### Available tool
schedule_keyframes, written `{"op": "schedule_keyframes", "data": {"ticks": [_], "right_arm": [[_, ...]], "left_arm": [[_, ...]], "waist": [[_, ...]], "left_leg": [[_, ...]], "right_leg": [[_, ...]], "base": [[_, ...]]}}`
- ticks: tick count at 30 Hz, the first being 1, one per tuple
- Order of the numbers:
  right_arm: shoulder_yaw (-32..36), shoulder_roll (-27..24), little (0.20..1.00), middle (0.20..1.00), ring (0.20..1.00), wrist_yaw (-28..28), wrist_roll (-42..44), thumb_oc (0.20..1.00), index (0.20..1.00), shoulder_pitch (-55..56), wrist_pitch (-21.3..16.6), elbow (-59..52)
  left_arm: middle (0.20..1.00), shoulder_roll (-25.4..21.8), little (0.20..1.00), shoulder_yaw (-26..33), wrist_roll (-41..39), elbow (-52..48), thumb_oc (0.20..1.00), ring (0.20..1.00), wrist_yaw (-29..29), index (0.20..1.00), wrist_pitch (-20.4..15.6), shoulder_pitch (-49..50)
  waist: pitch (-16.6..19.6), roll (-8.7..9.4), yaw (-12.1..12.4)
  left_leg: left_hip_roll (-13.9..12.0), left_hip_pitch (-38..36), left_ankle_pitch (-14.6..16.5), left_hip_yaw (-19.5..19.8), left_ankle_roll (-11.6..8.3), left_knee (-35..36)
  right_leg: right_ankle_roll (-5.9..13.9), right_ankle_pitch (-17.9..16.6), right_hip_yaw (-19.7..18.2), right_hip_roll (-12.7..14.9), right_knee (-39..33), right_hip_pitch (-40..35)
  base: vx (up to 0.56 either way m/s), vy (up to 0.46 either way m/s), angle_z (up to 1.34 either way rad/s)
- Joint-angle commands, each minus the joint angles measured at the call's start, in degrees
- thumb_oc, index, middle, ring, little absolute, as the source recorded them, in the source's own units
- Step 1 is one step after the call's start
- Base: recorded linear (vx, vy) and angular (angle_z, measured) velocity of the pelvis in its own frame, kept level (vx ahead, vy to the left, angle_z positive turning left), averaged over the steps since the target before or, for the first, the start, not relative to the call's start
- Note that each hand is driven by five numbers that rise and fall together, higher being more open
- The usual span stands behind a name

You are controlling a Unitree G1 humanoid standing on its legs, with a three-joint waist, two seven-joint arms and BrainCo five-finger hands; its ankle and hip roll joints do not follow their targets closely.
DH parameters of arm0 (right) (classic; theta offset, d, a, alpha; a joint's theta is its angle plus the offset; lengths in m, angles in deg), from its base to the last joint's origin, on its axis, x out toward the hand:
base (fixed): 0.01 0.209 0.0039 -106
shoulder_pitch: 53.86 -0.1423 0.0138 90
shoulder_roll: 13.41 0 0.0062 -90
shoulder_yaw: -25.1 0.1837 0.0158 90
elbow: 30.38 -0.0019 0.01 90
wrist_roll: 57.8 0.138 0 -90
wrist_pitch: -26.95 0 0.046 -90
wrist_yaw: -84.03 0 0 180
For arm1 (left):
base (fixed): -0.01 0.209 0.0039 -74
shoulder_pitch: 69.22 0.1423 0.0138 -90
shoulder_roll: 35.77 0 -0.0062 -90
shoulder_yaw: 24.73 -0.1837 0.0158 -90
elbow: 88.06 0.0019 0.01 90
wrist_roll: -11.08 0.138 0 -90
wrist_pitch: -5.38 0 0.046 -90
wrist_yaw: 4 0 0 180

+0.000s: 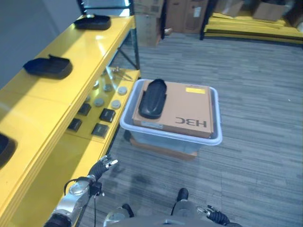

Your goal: Move parts from the plastic box to the shelf.

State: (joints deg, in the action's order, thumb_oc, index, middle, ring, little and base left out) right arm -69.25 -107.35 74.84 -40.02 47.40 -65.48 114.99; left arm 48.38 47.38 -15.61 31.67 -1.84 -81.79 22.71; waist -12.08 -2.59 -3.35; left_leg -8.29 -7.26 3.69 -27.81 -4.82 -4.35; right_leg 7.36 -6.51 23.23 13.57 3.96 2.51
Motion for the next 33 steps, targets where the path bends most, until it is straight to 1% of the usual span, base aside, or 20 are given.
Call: {"op": "schedule_keyframes", "data": {"ticks": [1,4,6,7,8,9,10,11,12,14,15,16,18,20,23,25,27,30,31,33], "right_arm": [[-1.68,2.74,1.000,1.000,1.000,2.98,-0.73,1.000,1.000,0.58,-1.35,1.63],[-0.70,2.70,1.000,1.000,1.000,4.29,-0.69,1.000,1.000,0.54,-1.05,2.43],[-0.03,2.27,1.000,1.000,1.000,5.63,-1.52,1.000,1.000,0.14,-0.04,2.95],[0.25,1.56,1.000,1.000,1.000,5.53,-1.85,1.000,1.000,-0.38,0.64,3.01],[0.13,0.77,1.000,1.000,1.000,5.81,-1.88,1.000,1.000,-1.06,1.17,2.63],[0.08,0.64,1.000,1.000,1.000,5.96,-1.91,1.000,1.000,-1.19,1.33,2.54],[-0.34,-1.67,1.000,1.000,1.000,6.27,-0.77,1.000,1.000,-2.94,2.96,1.43],[-0.37,-2.75,1.000,1.000,1.000,6.45,-0.25,1.000,1.000,-3.63,3.39,1.16],[-0.28,-3.88,1.000,1.000,1.000,7.04,0.53,1.000,1.000,-4.71,3.60,1.10],[0.01,-5.20,1.000,1.000,1.000,7.32,1.53,1.000,1.000,-7.07,3.42,2.30],[0.06,-5.32,1.000,1.000,1.000,7.40,1.69,1.000,1.000,-7.39,3.31,2.53],[0.24,-5.73,1.000,1.000,1.000,8.52,2.66,1.000,1.000,-7.80,3.01,2.59],[0.57,-6.66,1.000,1.000,1.000,9.14,5.85,1.000,1.000,-7.90,2.76,1.42],[0.79,-6.66,1.000,1.000,1.000,10.15,8.27,1.000,1.000,-8.73,2.41,-0.75],[2.34,-5.33,1.000,1.000,1.000,11.58,13.44,1.000,1.000,-8.59,1.03,-5.17],[3.75,-4.18,1.000,1.000,1.000,13.78,15.04,1.000,1.000,-8.43,0.87,-8.52],[4.81,-3.65,1.000,1.000,1.000,15.00,16.22,1.000,1.000,-9.05,-0.87,-9.70],[5.35,-3.37,1.000,1.000,1.000,16.03,17.15,1.000,1.000,-9.82,-2.20,-11.17],[6.30,-3.73,1.000,1.000,1.000,19.50,18.93,1.000,1.000,-11.33,-5.76,-13.88],[11.34,-6.19,1.000,1.000,1.000,28.17,22.85,1.000,1.000,-15.68,-9.36,-18.37]], "left_arm": [[1.000,-2.15,1.000,1.56,2.83,-2.66,1.000,1.000,-4.73,1.000,-2.17,-0.94],[1.000,-1.60,1.000,0.98,9.10,-0.04,1.000,1.000,-6.40,1.000,-2.61,-1.90],[1.000,-0.87,1.000,0.90,10.44,2.74,1.000,1.000,-7.53,1.000,-1.21,-2.45],[1.000,-0.38,1.000,0.83,12.08,4.68,1.000,1.000,-8.81,1.000,-1.07,-2.39],[1.000,-0.04,1.000,0.97,12.67,7.06,1.000,1.000,-10.02,1.000,-0.49,-2.14],[1.000,0.07,1.000,0.99,12.72,7.48,1.000,1.000,-10.20,1.000,-0.58,-2.19],[1.000,1.22,1.000,2.68,14.83,12.82,1.000,1.000,-11.70,1.000,-1.61,-1.58],[1.000,1.25,1.000,2.80,14.76,14.65,1.000,1.000,-12.03,1.000,-2.01,-1.47],[1.000,1.57,1.000,3.01,14.98,17.07,1.000,1.000,-12.72,1.000,-2.22,-1.79],[1.000,2.22,1.000,3.10,16.88,23.70,1.000,1.000,-13.33,1.000,-4.96,-2.50],[1.000,2.30,1.000,2.98,17.54,24.60,1.000,1.000,-13.43,1.000,-5.08,-2.57],[1.000,2.25,1.000,2.44,19.19,26.65,1.000,1.000,-13.72,1.000,-5.39,-2.08],[1.000,1.98,1.000,2.36,21.18,28.45,1.000,1.000,-13.38,1.000,-5.50,-0.73],[1.000,1.89,1.000,2.59,22.46,30.20,1.000,1.000,-14.02,1.000,-7.03,0.58],[1.000,1.21,1.000,3.57,22.83,31.02,1.000,1.000,-14.45,1.000,-7.86,1.99],[1.000,0.64,1.000,4.26,21.95,30.07,1.000,1.000,-14.67,1.000,-8.03,2.34],[1.000,0.39,1.000,4.69,20.74,28.80,1.000,1.000,-15.14,1.000,-8.08,2.57],[1.000,0.28,1.000,4.73,19.90,27.99,1.000,1.000,-15.50,1.000,-8.67,2.93],[1.000,0.19,1.000,4.87,19.47,27.37,1.000,1.000,-15.38,1.000,-9.91,3.32],[1.000,0.30,1.000,4.30,20.86,26.27,1.000,1.000,-15.34,1.000,-11.36,4.15]], "waist": [[-0.06,4.16,0.55],[0.33,4.45,-0.49],[0.56,4.73,-1.11],[0.62,4.62,-1.14],[0.32,4.38,-0.85],[0.25,4.19,-0.85],[-1.09,3.86,0.62],[-1.71,3.79,1.35],[-2.14,3.99,1.66],[-3.01,3.62,2.43],[-3.25,3.48,2.66],[-3.69,2.28,3.44],[-4.50,1.74,4.24],[-4.20,1.95,4.76],[-4.10,2.13,5.09],[-4.07,2.32,5.21],[-4.45,2.27,5.63],[-4.47,2.28,6.02],[-4.97,2.31,6.76],[-5.56,2.32,8.13]], "left_leg": [[2.61,3.32,5.73,2.00,5.46,-6.03],[0.12,3.24,5.61,1.41,4.53,-7.22],[-2.41,3.06,5.86,1.09,3.45,-9.65],[-4.29,2.98,5.20,1.71,2.29,-12.29],[-6.06,3.85,2.92,3.53,0.74,-16.11],[-6.60,4.26,2.60,3.99,0.31,-17.00],[-7.88,9.93,-2.30,11.92,-1.99,-28.22],[-7.25,13.22,-4.17,15.55,-2.48,-31.48],[-5.80,15.86,-5.68,17.44,-1.69,-30.16],[-3.92,14.65,-5.12,17.95,-0.92,-19.22],[-3.64,14.04,-5.68,17.91,-0.96,-16.25],[-3.58,14.27,-10.64,19.06,-2.10,-7.22],[-3.74,16.61,-13.98,20.72,-2.24,-4.48],[-2.23,15.37,-10.43,22.09,-0.87,-3.23],[-0.57,14.93,-7.52,22.17,-0.08,-4.61],[0.49,15.29,-6.15,21.50,0.70,-5.47],[1.33,15.47,-5.26,21.49,1.41,-5.91],[1.76,16.10,-5.07,21.66,1.81,-5.99],[1.98,16.56,-4.65,21.70,2.15,-6.20],[1.89,17.54,-4.52,21.37,2.23,-5.83]], "right_leg": [[7.29,-4.62,-0.86,4.74,-1.54,2.45],[6.59,-3.04,-1.36,3.55,-0.91,2.28],[5.45,-1.80,-1.33,2.63,0.05,2.36],[4.44,-0.92,-1.29,1.82,0.83,2.51],[3.16,0.09,-1.71,0.70,1.57,2.62],[2.83,0.37,-1.72,0.31,1.73,2.68],[0.01,2.10,-4.07,-2.17,2.27,2.10],[-0.83,2.58,-5.17,-2.83,2.14,1.68],[-1.56,2.20,-5.56,-2.77,1.81,2.01],[-0.53,2.67,-6.61,-2.74,1.48,1.62],[-0.27,2.76,-6.79,-2.72,1.38,1.32],[0.29,3.25,-7.19,-3.28,0.92,0.07],[0.17,4.45,-7.92,-2.99,1.04,-2.02],[1.09,5.39,-8.32,-1.24,3.20,-0.97],[2.73,5.04,-8.21,1.49,6.33,1.60],[3.55,4.47,-8.06,2.83,6.64,2.50],[3.98,4.21,-8.38,3.46,6.80,2.95],[4.08,3.82,-8.42,3.66,6.54,3.45],[4.20,3.65,-8.24,3.78,6.07,3.38],[4.55,3.30,-7.18,3.88,4.65,3.15]], "base": [[0.13,-0.263,-0.20],[0.14,-0.231,-0.13],[0.17,-0.265,0.00],[0.15,-0.207,-0.02],[0.13,-0.181,-0.06],[0.15,-0.219,-0.33],[0.09,-0.144,-0.49],[0.03,-0.097,-0.64],[-0.03,0.105,-0.76],[0.03,0.184,-1.02],[0.16,0.258,-0.80],[0.15,0.218,-0.47],[0.22,0.299,0.09],[0.15,0.272,-0.09],[0.10,0.198,-0.90],[0.09,0.157,-0.28],[0.05,0.098,0.11],[0.01,0.019,0.05],[0.01,0.000,0.14],[-0.01,-0.008,0.13]]}}
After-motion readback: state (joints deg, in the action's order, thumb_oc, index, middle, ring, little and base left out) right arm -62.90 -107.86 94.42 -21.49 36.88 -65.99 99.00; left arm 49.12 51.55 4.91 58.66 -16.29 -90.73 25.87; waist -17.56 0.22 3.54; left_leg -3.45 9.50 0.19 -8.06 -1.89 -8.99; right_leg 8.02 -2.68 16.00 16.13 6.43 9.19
